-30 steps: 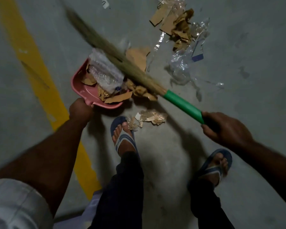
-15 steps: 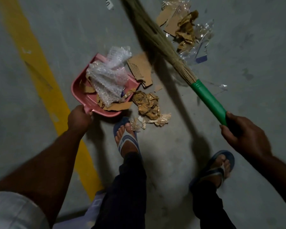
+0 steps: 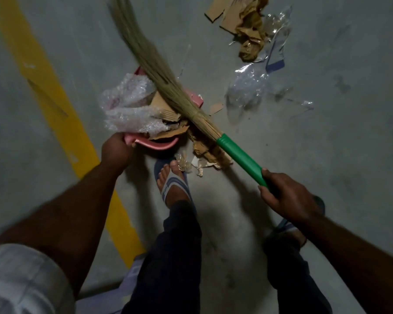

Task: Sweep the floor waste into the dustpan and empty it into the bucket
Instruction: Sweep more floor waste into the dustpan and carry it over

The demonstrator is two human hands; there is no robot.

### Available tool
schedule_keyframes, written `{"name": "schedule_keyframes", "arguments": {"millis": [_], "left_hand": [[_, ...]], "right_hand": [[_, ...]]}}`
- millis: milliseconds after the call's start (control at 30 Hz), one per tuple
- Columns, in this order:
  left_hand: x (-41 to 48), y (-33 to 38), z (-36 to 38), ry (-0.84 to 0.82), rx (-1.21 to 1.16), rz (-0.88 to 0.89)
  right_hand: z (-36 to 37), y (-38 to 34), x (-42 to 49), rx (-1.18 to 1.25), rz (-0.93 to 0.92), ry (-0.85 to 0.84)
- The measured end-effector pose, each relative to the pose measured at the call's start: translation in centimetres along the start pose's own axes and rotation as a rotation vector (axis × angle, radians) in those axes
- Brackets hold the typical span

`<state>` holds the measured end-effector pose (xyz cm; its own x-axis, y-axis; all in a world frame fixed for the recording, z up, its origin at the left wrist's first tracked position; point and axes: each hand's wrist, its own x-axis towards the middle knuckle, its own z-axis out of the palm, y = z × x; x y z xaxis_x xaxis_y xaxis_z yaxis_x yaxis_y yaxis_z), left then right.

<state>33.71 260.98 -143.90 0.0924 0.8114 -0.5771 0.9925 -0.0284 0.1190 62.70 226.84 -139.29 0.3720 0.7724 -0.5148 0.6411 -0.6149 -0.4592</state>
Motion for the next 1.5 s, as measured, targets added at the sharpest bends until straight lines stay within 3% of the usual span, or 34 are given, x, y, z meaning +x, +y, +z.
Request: {"name": "schedule_keyframes", "arguments": {"millis": [367, 800, 1200, 1500], "left_hand": [[-2.8, 0.5, -1.2, 0.095, -0.045, 0.023], [-7.5, 4.9, -7.0, 0.128, -0.125, 0.085], [-18.7, 11.3, -22.6, 0.1, -0.26, 0.17], [-25.4, 14.5, -37.7, 0.108, -0.178, 0.352]], "right_hand": [[-4.2, -1.6, -0.2, 0.164, 0.046, 0.309], [-11.9, -5.5, 0.8, 0.213, 0.128, 0.322], [-28.9, -14.9, -7.7, 0.178, 0.312, 0.191], [-39.9, -23.4, -15.5, 0.22, 0.406, 0.322]]}}
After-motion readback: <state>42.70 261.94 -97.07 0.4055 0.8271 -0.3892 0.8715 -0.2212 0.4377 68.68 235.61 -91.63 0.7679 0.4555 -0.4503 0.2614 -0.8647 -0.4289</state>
